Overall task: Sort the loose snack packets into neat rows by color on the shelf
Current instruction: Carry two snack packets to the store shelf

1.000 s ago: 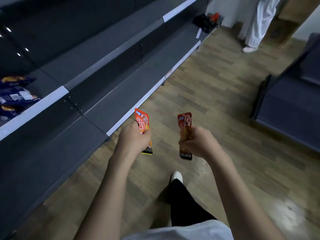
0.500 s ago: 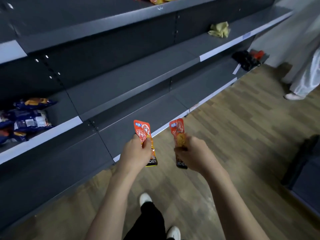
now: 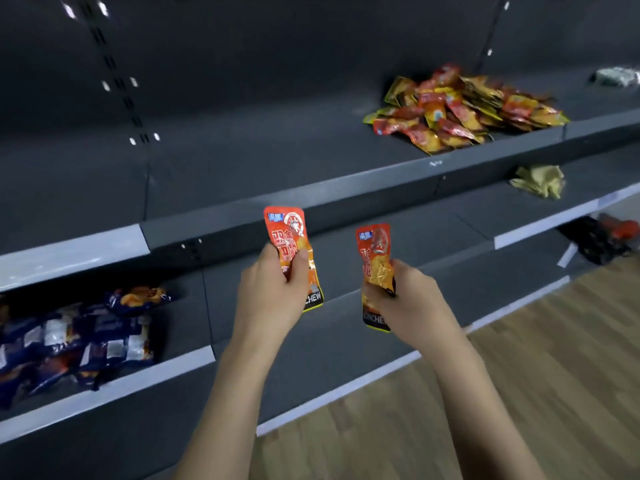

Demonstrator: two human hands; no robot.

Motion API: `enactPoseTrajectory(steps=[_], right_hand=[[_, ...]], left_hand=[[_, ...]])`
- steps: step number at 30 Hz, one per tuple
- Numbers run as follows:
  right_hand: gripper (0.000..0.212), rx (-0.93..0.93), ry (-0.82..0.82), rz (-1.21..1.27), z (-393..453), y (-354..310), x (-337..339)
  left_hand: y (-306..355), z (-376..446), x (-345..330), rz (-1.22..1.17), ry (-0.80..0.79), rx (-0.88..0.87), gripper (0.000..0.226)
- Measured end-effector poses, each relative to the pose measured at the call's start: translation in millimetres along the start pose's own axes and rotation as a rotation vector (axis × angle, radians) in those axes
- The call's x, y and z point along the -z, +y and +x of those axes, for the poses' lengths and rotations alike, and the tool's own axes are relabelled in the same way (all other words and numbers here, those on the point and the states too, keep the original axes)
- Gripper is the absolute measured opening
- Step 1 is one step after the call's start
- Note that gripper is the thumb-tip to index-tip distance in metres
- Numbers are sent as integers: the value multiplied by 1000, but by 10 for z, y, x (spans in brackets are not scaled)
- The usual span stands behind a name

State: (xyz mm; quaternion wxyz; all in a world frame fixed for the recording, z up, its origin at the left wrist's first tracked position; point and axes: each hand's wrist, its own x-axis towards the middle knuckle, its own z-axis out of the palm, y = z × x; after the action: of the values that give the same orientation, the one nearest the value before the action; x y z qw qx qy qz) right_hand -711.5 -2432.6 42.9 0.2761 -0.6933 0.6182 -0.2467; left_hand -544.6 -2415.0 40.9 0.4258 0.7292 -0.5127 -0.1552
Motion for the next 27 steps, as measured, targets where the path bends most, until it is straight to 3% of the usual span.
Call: enactPoseTrajectory(steps=[9,15,21,27], right_hand=[[31,239,-23,61,1015,-626,-160],[37,383,-21,73,1607,-880,-87],[31,438,-141,128,2154,-1071,-9],[31,442,-318,121,2566,-1319,-135]], left_hand=[[-43,808,217,56,199,-87,33],[97,1294,286,8,308,-95,24],[103,1739,250,27,408,30,31],[-57,2107,437,-51,387,208,37]])
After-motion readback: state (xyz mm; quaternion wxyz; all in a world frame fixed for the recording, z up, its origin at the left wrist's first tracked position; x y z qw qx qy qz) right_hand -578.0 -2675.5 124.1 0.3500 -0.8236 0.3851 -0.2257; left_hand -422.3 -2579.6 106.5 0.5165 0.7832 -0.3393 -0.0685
